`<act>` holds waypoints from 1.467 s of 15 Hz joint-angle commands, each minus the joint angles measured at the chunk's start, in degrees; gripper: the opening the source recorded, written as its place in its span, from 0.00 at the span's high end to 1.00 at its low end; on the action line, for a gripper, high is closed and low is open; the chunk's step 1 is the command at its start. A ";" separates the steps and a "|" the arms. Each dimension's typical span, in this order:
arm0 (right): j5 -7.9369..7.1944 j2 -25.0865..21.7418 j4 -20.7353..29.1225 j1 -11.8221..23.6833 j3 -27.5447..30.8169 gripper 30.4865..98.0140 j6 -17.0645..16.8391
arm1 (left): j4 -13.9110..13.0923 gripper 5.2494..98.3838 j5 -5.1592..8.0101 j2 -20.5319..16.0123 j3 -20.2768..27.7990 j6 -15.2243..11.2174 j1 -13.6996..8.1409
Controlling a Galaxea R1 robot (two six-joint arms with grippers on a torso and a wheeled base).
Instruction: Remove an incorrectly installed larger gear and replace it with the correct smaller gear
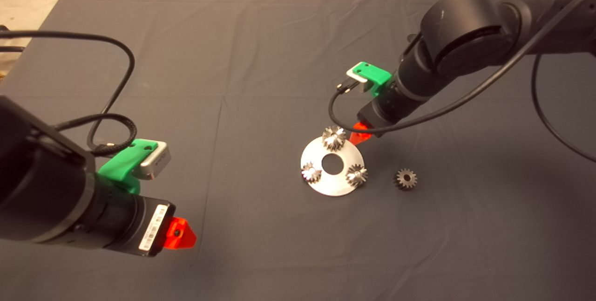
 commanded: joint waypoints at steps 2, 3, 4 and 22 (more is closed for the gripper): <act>0.07 0.05 -6.22 -2.52 0.29 0.00 -0.19 | -0.60 0.01 0.57 -0.08 0.66 0.42 -0.50; 0.07 0.05 -6.31 -2.69 0.29 0.00 -0.10 | -0.52 0.01 0.57 -0.08 0.66 0.50 -0.50; 0.16 0.05 -6.92 -3.22 0.29 0.00 -0.01 | -0.52 0.01 0.57 0.01 0.66 0.59 -0.50; 2.62 4.18 -19.23 -6.39 -0.75 0.00 1.04 | -0.61 0.01 0.48 -0.17 0.74 0.85 -0.50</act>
